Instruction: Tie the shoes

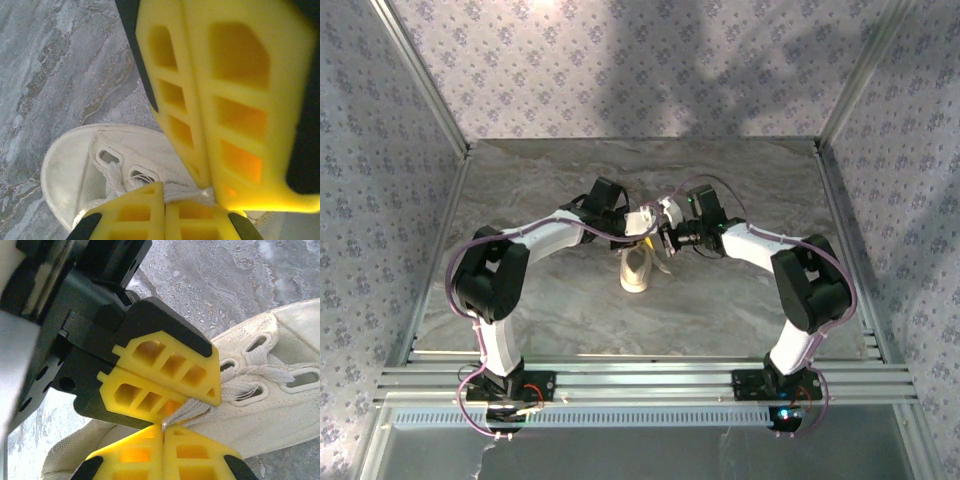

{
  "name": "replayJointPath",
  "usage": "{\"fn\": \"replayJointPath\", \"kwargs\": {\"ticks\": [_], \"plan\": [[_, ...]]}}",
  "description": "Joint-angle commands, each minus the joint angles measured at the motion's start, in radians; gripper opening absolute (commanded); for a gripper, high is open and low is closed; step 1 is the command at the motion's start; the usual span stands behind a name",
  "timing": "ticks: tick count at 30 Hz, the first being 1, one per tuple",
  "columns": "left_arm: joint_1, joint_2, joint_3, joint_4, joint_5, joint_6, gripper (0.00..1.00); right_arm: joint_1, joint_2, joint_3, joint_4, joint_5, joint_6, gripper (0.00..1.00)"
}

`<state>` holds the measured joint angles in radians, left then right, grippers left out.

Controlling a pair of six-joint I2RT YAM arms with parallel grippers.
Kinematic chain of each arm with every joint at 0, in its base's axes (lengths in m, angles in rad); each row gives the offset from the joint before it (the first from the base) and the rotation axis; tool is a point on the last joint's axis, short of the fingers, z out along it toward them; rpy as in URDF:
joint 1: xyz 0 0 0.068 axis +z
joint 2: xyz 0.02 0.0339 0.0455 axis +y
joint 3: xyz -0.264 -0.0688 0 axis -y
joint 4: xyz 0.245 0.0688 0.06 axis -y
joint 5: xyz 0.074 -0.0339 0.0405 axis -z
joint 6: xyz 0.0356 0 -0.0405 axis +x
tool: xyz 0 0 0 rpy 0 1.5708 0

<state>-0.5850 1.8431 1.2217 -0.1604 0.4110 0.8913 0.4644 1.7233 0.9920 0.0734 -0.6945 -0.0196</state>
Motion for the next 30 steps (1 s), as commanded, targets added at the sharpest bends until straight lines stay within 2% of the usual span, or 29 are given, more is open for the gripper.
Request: {"fn": "replayJointPath", "kwargs": {"ticks": [1,3,5,9,12,18,25,30], "plan": [[-0.005,-0.037,-0.049,0.131,-0.006,-0.010,0.00,-0.011,-0.042,-0.012,0.015,-0.064,0.056,0.16],[-0.005,-0.049,-0.069,0.157,-0.017,-0.012,0.00,-0.032,-0.048,-0.014,0.017,-0.083,0.097,0.30],[-0.005,-0.058,-0.082,0.168,-0.022,-0.011,0.00,-0.070,-0.058,-0.030,0.038,-0.109,0.148,0.35],[-0.004,-0.073,-0.109,0.205,-0.035,-0.014,0.00,-0.141,-0.062,-0.052,0.078,-0.136,0.235,0.36],[-0.005,-0.081,-0.119,0.223,-0.042,-0.015,0.00,-0.166,-0.017,-0.012,0.032,-0.120,0.275,0.34],[-0.006,-0.105,-0.155,0.287,-0.044,-0.024,0.00,-0.151,0.117,0.068,0.062,-0.187,0.393,0.32],[-0.007,-0.117,-0.187,0.347,-0.052,-0.013,0.00,-0.130,0.177,0.094,0.137,-0.230,0.466,0.34],[-0.013,-0.124,-0.238,0.461,-0.058,-0.010,0.00,-0.129,0.198,0.097,0.171,-0.257,0.497,0.35]]}}
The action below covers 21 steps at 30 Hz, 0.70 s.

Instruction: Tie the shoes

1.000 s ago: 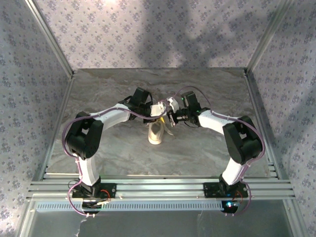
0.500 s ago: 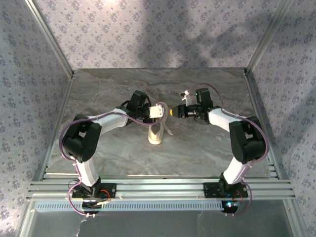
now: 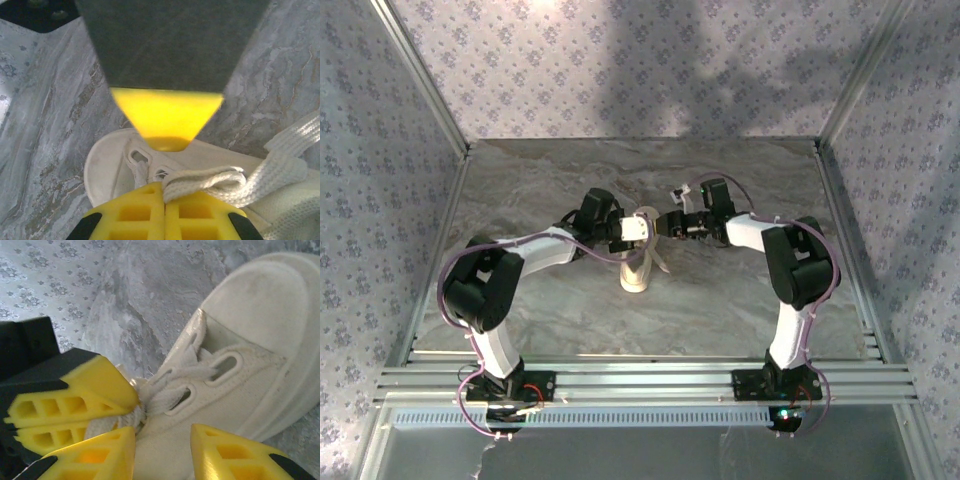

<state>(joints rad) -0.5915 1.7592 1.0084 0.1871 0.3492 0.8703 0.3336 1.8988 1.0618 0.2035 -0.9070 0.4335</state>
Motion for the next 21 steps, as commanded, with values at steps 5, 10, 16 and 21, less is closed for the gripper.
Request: {"fn": "replayJointPath", "kwargs": {"ticks": [5,10,16,21], "plan": [[-0.007,-0.049,-0.063,0.192,-0.006,0.015,0.00,0.006,0.048,0.041,0.063,-0.070,0.065,0.36],[-0.008,-0.062,-0.087,0.238,-0.020,0.017,0.00,0.015,0.071,0.058,0.067,-0.079,0.078,0.36],[-0.013,-0.072,-0.114,0.282,-0.046,0.018,0.00,0.025,0.080,0.060,0.099,-0.095,0.109,0.37],[-0.018,-0.064,-0.111,0.285,-0.063,0.020,0.00,0.031,0.080,0.052,0.111,-0.107,0.121,0.39]]}}
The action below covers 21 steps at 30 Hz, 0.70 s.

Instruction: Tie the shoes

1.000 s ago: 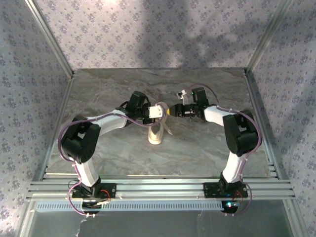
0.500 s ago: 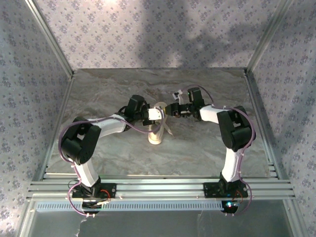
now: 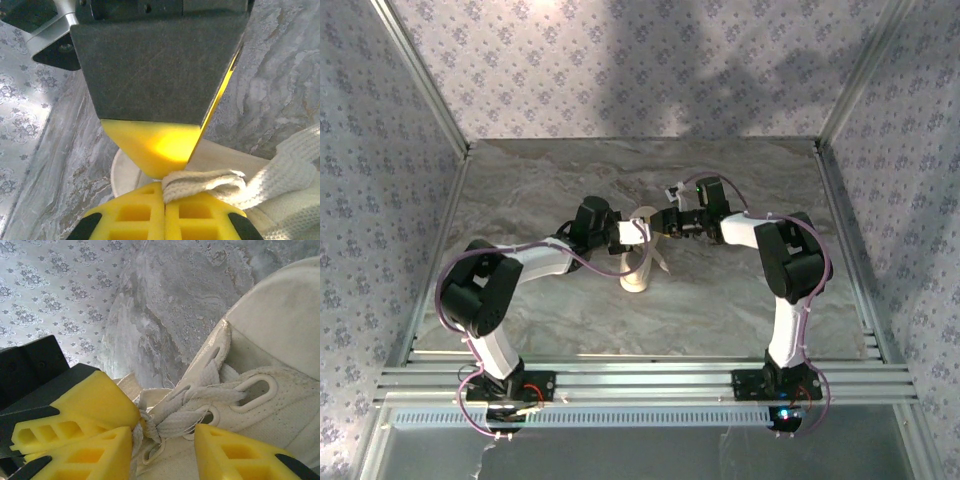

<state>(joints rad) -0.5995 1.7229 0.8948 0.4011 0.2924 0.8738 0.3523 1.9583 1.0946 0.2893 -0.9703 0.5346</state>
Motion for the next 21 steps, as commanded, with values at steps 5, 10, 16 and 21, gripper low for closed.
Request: {"fn": "replayJointPath", "kwargs": {"ticks": [5,10,16,21], "plan": [[-0.017,-0.016,0.011,0.066,-0.011,0.018,0.00,0.019,0.024,0.015,0.031,-0.052,0.035,0.41],[-0.022,-0.012,0.011,0.066,-0.012,0.017,0.00,0.007,0.007,-0.008,0.043,-0.023,0.048,0.35],[-0.023,-0.020,-0.008,0.079,-0.019,0.021,0.00,-0.046,-0.045,-0.079,0.140,0.013,0.087,0.08],[-0.022,-0.020,-0.005,0.071,-0.014,0.024,0.00,-0.039,-0.060,-0.068,0.106,-0.007,0.068,0.27]]}}
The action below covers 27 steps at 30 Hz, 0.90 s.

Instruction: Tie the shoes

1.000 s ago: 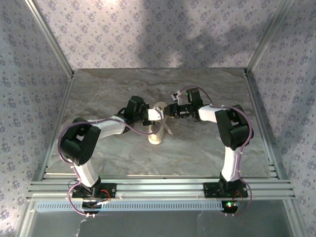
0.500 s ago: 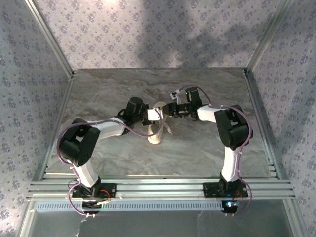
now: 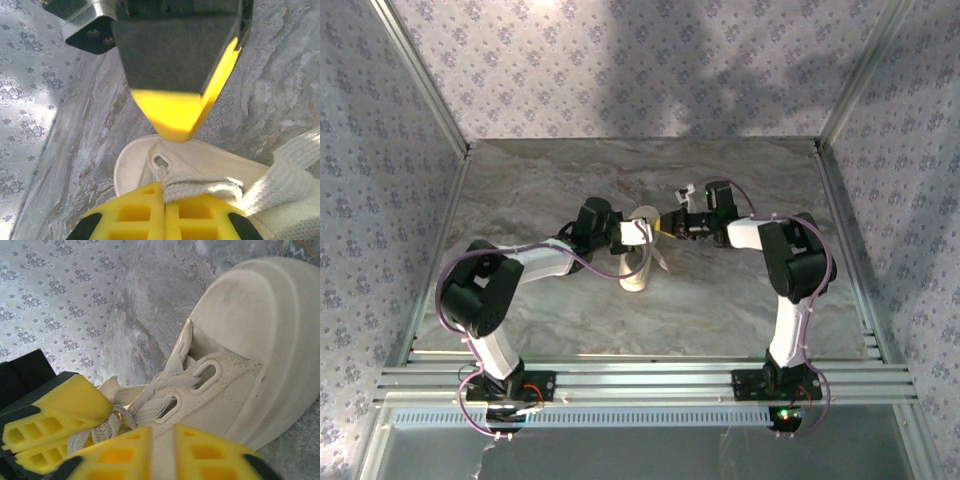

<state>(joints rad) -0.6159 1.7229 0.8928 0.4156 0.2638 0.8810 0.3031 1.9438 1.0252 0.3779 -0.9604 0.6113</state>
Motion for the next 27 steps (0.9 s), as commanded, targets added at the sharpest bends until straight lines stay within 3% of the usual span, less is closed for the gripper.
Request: {"fn": "replayJointPath", "kwargs": {"ticks": [1,5,22,25,27], "plan": [[-0.007,-0.020,-0.003,0.054,0.015,0.015,0.00,0.014,-0.049,0.000,0.019,-0.017,-0.007,0.30],[-0.006,-0.017,0.003,0.039,0.023,0.017,0.00,0.033,-0.059,0.001,0.021,-0.030,-0.011,0.37],[-0.005,-0.017,0.006,0.020,0.027,0.022,0.00,0.070,-0.027,0.050,0.004,-0.047,-0.014,0.39],[-0.005,-0.014,0.011,0.017,0.026,0.024,0.00,0.079,-0.010,0.071,-0.024,-0.051,-0.030,0.38],[-0.007,-0.014,0.013,0.014,0.026,0.027,0.00,0.081,-0.002,0.074,-0.030,-0.047,-0.033,0.30]]}}
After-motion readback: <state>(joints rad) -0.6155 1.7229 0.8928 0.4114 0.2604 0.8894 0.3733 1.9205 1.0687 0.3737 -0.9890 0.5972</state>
